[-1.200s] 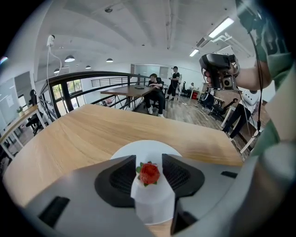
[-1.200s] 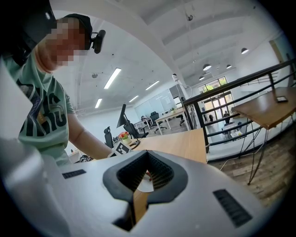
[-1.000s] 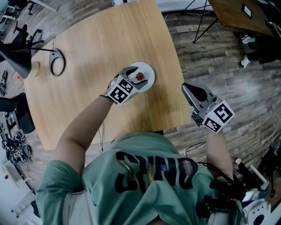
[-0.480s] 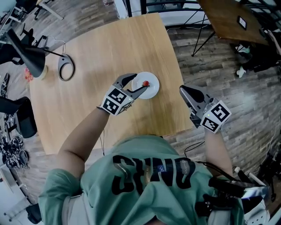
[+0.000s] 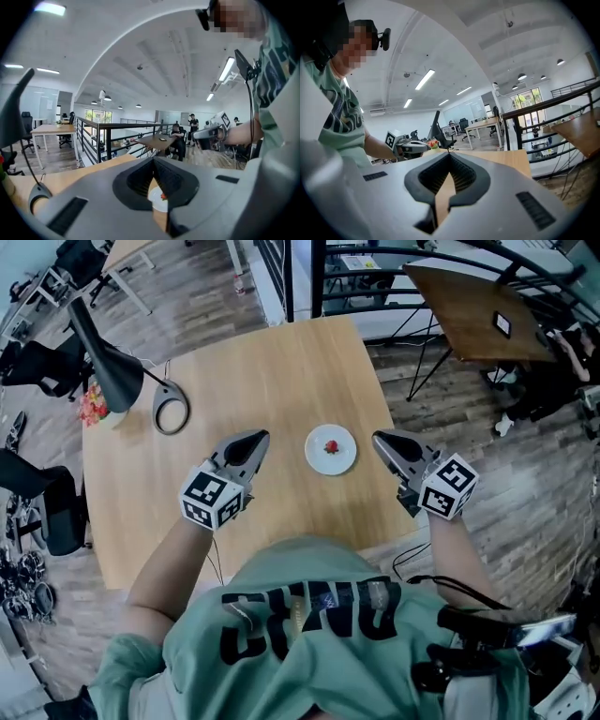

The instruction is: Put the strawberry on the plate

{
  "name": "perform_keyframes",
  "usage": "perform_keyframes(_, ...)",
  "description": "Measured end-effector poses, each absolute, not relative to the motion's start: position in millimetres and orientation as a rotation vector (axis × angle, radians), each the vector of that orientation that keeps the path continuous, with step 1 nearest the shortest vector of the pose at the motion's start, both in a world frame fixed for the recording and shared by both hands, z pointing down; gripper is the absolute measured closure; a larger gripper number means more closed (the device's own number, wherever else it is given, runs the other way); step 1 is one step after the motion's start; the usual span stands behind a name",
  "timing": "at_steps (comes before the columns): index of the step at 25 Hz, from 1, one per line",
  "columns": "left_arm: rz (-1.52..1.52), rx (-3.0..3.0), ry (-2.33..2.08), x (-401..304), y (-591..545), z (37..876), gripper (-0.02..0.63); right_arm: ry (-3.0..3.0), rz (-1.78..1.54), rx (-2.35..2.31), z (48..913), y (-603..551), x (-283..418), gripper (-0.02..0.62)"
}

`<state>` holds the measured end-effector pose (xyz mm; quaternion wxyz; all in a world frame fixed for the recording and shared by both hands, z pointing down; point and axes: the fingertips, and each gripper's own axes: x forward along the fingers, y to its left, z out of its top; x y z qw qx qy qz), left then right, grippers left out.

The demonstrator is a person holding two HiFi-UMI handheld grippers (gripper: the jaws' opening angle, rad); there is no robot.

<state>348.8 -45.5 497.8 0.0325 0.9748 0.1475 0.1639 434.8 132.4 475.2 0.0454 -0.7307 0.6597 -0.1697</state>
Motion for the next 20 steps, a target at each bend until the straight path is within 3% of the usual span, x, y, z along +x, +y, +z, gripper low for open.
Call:
perform_keyframes(10,0.346,2.969,0.201,218.8,-166.9,448.5,0.601,2.078,-0.457,-2.18,439.7,31.4,380.8,0.589)
perform_keyframes(20,0.242,2.936,0.101,136.5,-228.3,429.3,0.601,2.13,-0.448,-2.172,419.3,-34.2,324.9,0.589)
